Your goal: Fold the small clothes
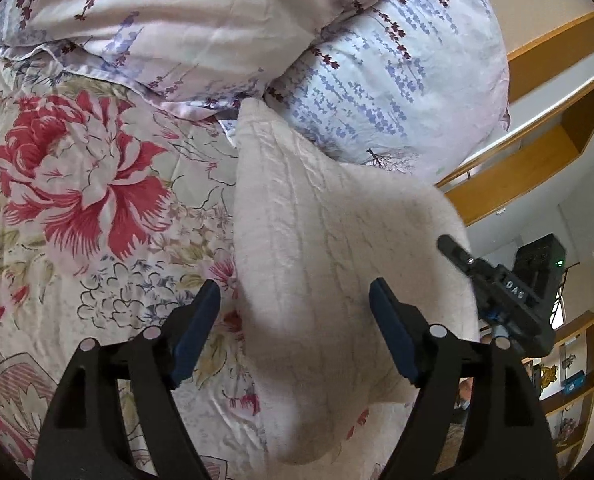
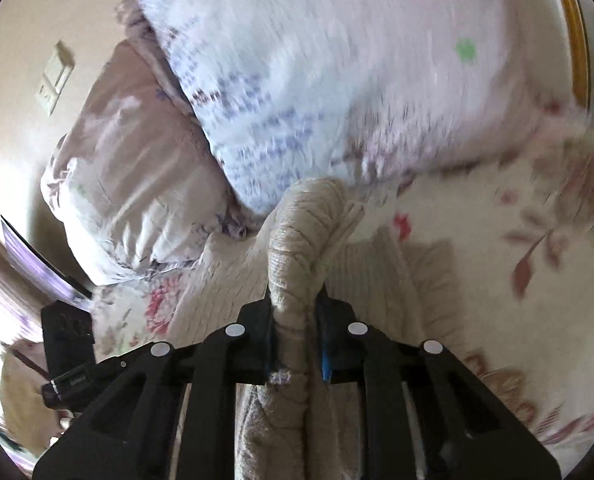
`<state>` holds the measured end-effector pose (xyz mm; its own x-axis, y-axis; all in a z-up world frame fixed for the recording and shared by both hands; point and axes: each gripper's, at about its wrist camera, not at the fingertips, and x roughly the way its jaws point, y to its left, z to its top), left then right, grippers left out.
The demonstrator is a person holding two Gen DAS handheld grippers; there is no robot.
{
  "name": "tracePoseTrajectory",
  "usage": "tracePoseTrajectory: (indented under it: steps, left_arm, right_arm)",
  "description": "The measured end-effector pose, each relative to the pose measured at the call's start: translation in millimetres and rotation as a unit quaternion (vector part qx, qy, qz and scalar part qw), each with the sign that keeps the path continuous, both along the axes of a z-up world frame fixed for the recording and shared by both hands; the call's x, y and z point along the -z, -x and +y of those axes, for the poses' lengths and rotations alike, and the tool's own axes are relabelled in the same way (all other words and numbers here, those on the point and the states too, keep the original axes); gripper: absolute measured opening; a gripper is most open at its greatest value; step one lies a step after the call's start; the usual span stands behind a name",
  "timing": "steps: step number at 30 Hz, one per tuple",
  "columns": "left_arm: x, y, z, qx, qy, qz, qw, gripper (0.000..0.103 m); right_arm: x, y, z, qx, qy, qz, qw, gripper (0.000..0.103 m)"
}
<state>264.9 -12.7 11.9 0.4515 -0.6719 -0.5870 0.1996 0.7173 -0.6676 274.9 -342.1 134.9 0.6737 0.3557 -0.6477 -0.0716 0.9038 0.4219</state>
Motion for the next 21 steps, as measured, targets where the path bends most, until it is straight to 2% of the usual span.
tracePoseTrajectory:
  steps: [4,10,14,16,17,19,21]
  left_arm:
    - [-2,2,-4,0.012,-0.005,-0.013,0.9998,0.077]
    - [1,4,-14,0.034,-0.007,-0.024,0.9991,0.077]
    - [6,4,-18,0.046,-0.006,-0.021,0.9987,0.077]
    - [9,3,-20,0.054,-0.003,-0.015,0.9984,0.076]
    - [10,3,-20,0.055,-0.002,-0.014,0.9984,0.075]
    - [11,2,-20,0.053,0.0,-0.01,0.9985,0.075]
    - [10,2,-19,0.052,0.0,-0.006,0.9986,0.075]
  right_arm:
    - [-5,5,-4,0.013,0.036,-0.005,0.999,0.017]
    - [-7,12,-17,0.037,0.047,-0.018,0.998,0.017]
    - [26,-3,-25,0.062,0.077,0.041,0.994,0.017]
    - [45,-10,-32,0.065,0.065,0.073,0.993,0.024]
    - [46,-10,-36,0.07,0.054,0.074,0.993,0.028]
    - [40,-1,-46,0.088,0.035,0.064,0.993,0.044]
    - [30,12,-55,0.095,0.015,0.05,0.994,0.051]
